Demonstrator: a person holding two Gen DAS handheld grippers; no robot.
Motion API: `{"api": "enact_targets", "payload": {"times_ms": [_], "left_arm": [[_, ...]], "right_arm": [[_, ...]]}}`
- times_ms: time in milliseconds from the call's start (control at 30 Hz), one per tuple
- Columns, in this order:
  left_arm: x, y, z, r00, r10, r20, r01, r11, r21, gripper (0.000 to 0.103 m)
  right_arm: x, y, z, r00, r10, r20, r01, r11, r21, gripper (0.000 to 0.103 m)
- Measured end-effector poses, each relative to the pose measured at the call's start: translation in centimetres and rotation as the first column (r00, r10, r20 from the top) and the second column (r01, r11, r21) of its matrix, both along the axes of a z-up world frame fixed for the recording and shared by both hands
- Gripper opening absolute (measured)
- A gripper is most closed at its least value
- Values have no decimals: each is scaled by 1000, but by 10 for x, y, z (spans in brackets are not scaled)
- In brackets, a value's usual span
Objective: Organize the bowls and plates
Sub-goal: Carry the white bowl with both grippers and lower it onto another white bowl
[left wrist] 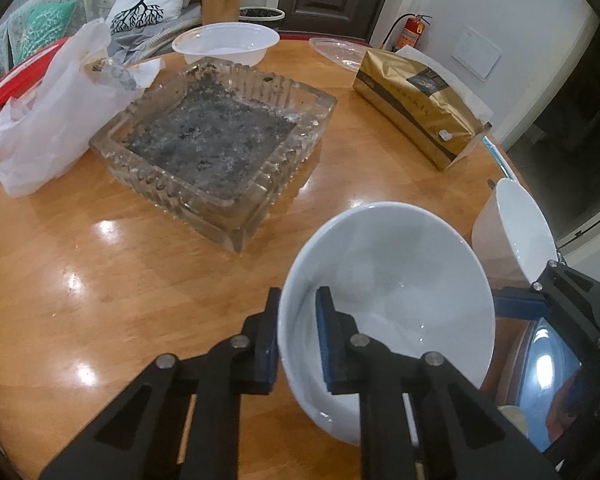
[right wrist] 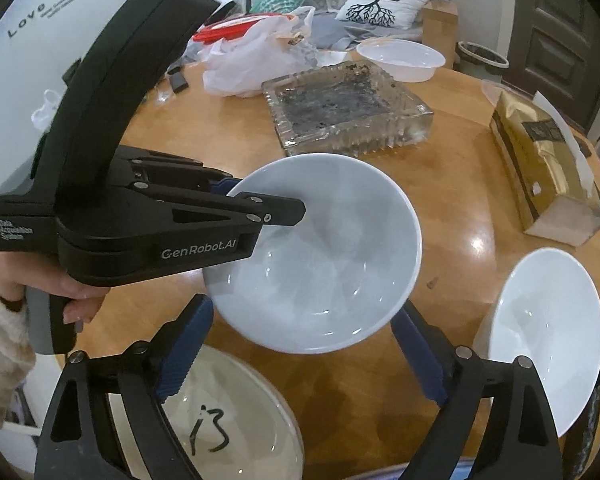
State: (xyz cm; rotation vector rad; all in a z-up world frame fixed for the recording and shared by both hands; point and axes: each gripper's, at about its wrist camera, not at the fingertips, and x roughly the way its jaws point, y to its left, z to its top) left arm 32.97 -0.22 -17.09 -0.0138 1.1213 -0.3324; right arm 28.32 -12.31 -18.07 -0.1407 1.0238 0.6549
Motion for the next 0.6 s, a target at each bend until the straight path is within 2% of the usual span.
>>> {"api": "enact_targets", "payload": {"times_ms": [267, 600], "left_arm": [[4, 5, -4, 1000, 4, -7, -4, 1000, -18, 9], [3, 6, -7, 1000, 3, -9, -4, 1000, -19, 9]], "right_arm": [[10, 12, -10, 1000, 16, 11, -16, 999, -33, 99], [12, 12, -8, 998, 24, 60, -23, 999, -23, 100]]}}
